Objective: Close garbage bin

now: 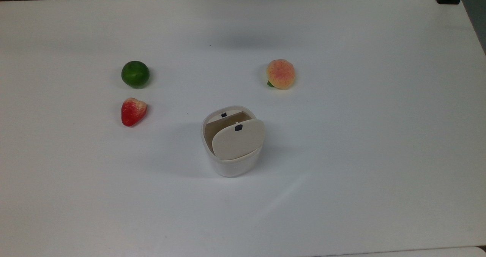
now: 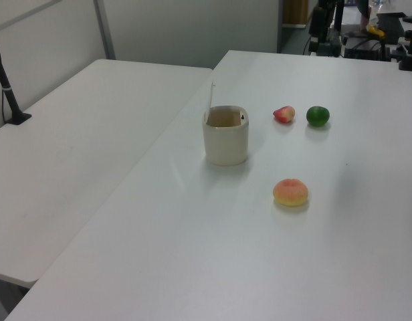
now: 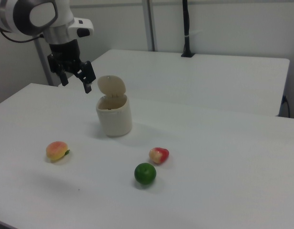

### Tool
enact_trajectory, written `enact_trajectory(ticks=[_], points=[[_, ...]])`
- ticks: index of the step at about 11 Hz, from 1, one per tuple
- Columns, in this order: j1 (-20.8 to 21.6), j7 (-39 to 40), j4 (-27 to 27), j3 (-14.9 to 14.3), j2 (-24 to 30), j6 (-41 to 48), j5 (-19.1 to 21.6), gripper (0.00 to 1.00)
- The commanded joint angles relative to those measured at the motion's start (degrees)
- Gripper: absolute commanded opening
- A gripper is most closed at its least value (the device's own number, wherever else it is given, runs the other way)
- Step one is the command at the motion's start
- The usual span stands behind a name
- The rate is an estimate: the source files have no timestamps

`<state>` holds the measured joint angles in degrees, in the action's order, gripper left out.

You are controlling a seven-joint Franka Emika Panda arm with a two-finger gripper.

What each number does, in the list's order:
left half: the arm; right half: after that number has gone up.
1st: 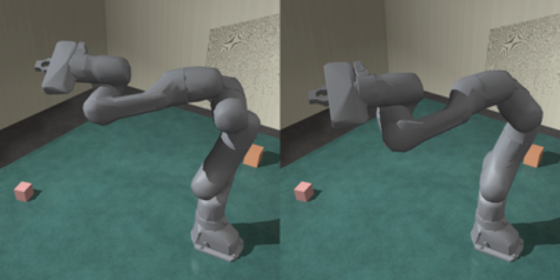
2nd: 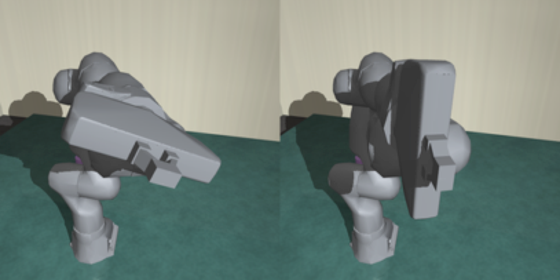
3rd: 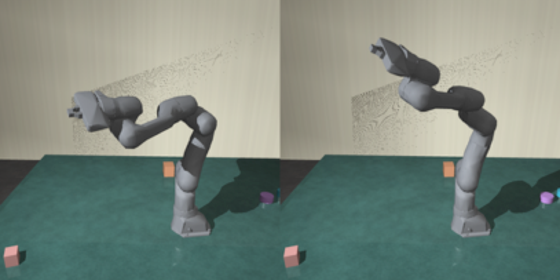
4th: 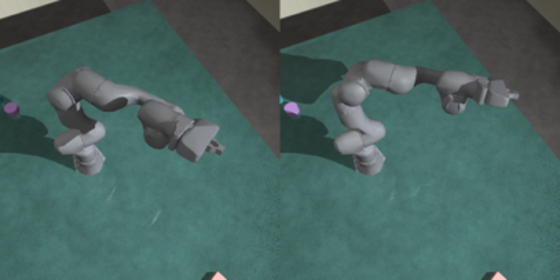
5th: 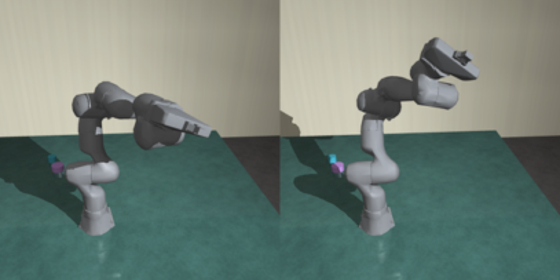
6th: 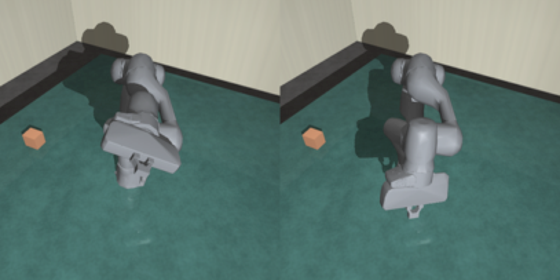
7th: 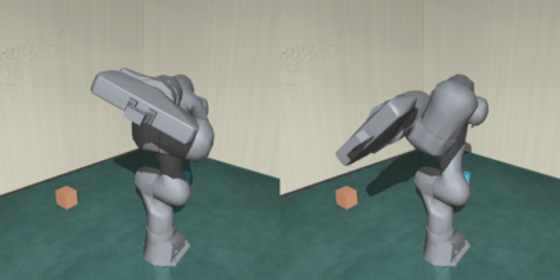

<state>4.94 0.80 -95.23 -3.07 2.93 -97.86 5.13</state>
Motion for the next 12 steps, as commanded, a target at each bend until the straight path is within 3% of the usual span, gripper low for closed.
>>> enact_trajectory(ticks=[1, 11, 12], points=[[0.34, -0.28, -1.45, -0.01, 1.20, -0.23, -0.64, 1.00], [0.25, 0.07, -1.45, -0.01, 1.02, -0.40, -0.64, 1.00], [0.25, 0.34, -1.45, -0.01, 1.02, -0.58, -0.64, 0.95]])
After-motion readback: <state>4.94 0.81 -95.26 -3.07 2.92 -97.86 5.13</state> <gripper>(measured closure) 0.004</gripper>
